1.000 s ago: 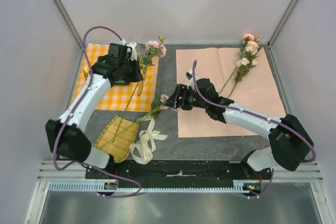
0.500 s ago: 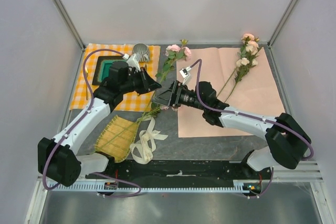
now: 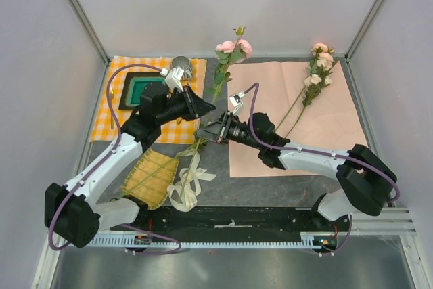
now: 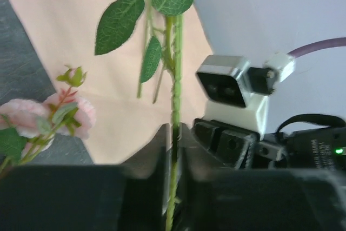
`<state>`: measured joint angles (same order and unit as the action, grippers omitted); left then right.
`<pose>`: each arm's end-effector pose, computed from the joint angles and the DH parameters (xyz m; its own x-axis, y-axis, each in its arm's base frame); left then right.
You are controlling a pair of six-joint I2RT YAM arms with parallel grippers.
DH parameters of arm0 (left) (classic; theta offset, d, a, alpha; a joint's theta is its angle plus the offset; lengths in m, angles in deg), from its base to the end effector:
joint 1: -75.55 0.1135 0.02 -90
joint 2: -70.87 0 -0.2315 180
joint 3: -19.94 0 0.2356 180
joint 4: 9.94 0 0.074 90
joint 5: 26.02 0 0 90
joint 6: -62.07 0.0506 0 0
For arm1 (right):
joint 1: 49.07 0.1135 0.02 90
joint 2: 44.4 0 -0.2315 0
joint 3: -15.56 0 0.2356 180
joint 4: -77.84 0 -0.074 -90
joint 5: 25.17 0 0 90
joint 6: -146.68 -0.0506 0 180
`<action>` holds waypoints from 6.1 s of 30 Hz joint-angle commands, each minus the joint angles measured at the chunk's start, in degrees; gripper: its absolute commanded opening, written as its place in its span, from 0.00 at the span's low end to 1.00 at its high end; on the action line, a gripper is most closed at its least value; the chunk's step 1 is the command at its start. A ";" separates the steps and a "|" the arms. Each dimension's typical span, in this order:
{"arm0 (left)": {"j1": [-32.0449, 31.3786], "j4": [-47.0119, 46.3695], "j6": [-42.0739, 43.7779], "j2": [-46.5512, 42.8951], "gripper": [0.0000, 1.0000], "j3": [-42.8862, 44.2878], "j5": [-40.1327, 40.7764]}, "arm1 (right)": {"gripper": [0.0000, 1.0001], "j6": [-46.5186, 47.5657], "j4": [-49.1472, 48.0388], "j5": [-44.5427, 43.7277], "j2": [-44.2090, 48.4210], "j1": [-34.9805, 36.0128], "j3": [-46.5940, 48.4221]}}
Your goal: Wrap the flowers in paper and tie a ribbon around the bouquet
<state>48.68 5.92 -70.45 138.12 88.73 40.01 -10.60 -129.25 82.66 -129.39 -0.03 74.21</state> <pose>0.2427 -0.1460 0.3036 -0.6790 -0.3483 -0.6462 0.4141 0.5452 -0.7289 0.2066 0.2617 0.2412 -0.8449 0.3662 -0.3899 -0.3631 0.1426 0.9208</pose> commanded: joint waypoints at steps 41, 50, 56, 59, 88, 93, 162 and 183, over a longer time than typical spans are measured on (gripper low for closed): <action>2.26 19.99 18.00 -13.19 0.87 -4.47 3.22 | 0.00 34.51 65.93 0.54 -35.58 -50.97 45.48; 2.26 26.14 20.99 -9.07 0.87 -2.54 3.58 | 0.07 34.06 65.58 0.90 -38.76 -51.58 48.03; 2.35 31.15 20.64 -4.23 0.79 -0.16 6.12 | 0.09 33.10 64.88 0.28 -39.55 -51.85 48.03; 2.35 32.29 21.16 -3.87 0.76 0.01 6.48 | 0.09 32.31 64.43 -0.25 -40.16 -52.20 48.73; 2.18 35.20 40.24 25.48 0.53 8.62 19.04 | 0.62 40.40 69.09 1.95 7.36 -35.69 17.56; 2.18 34.75 40.24 25.83 0.48 8.36 18.17 | 0.62 40.04 68.83 2.48 11.95 -33.13 13.67; 2.18 10.15 -3.01 -7.30 0.02 15.83 2.78 | 0.88 26.67 34.23 -9.94 21.09 1.85 7.98; 2.18 9.18 -1.43 -9.85 0.01 14.51 4.81 | 0.72 19.99 30.73 -12.26 16.07 7.57 11.64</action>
<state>50.93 17.92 -73.60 129.70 103.16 44.23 8.20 -103.86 77.41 -118.22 7.46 84.33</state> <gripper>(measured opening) 0.074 0.694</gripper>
